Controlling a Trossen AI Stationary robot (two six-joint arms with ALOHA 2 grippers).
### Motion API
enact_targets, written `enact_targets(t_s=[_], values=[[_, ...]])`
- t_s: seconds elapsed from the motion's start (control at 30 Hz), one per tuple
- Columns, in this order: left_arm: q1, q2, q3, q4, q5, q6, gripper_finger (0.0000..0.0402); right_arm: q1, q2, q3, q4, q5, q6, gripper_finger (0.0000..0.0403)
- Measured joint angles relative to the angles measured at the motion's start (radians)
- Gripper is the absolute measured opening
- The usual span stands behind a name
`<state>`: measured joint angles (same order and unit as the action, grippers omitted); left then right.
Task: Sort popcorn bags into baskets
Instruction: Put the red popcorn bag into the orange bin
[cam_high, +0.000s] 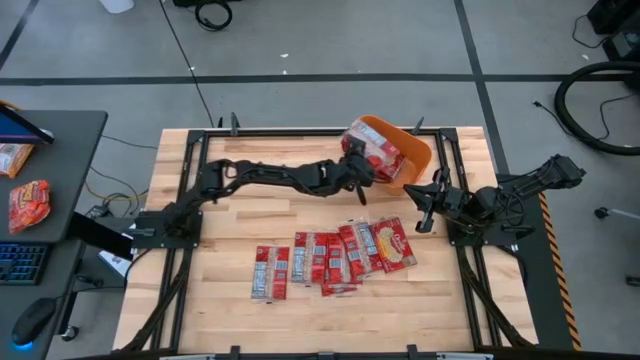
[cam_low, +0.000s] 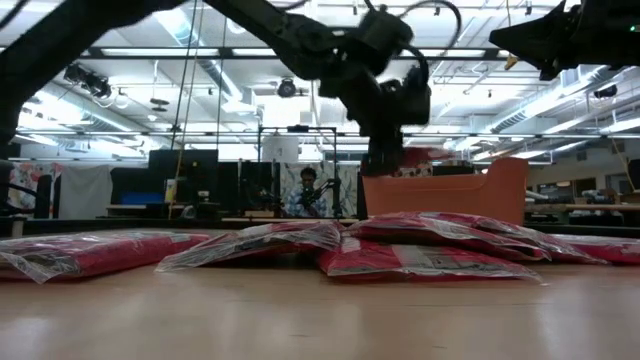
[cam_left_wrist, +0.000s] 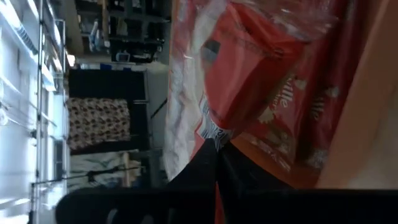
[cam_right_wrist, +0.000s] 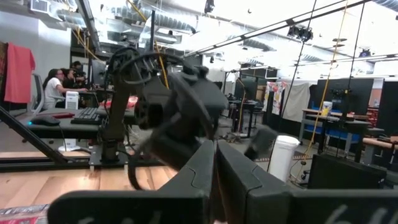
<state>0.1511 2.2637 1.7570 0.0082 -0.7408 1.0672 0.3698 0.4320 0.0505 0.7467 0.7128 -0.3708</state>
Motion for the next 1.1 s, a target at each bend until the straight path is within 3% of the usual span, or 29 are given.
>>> enact_targets(t_s=[0.23,0.5,0.63,0.9,1.0,1.1], values=[[-0.002,0.103,0.079,0.040,-0.042,0.082,0.0020,0.000,0.000,0.000,0.000,0.000,-0.005,0.0025],[-0.016,0.103,0.082,0.035,-0.023,0.062,0.0114,0.000,0.000,0.000,-0.002,0.000,-0.014,0.0025],[-0.039,0.085,0.081,-0.026,-0.016,-0.022,0.0144,0.000,0.000,0.000,-0.002,0.001,-0.014,0.0025],[-0.076,-0.081,0.081,-0.458,0.410,-0.431,0.0138,0.001,0.000,0.000,-0.008,0.001,-0.019,0.0025],[-0.092,-0.113,0.081,-0.589,0.597,-0.469,0.0132,0.001,0.000,0.000,-0.009,0.002,-0.021,0.0025],[-0.126,-0.117,0.080,-0.685,0.656,-0.473,0.0130,0.001,0.000,0.000,-0.009,0.001,-0.022,0.0025]])
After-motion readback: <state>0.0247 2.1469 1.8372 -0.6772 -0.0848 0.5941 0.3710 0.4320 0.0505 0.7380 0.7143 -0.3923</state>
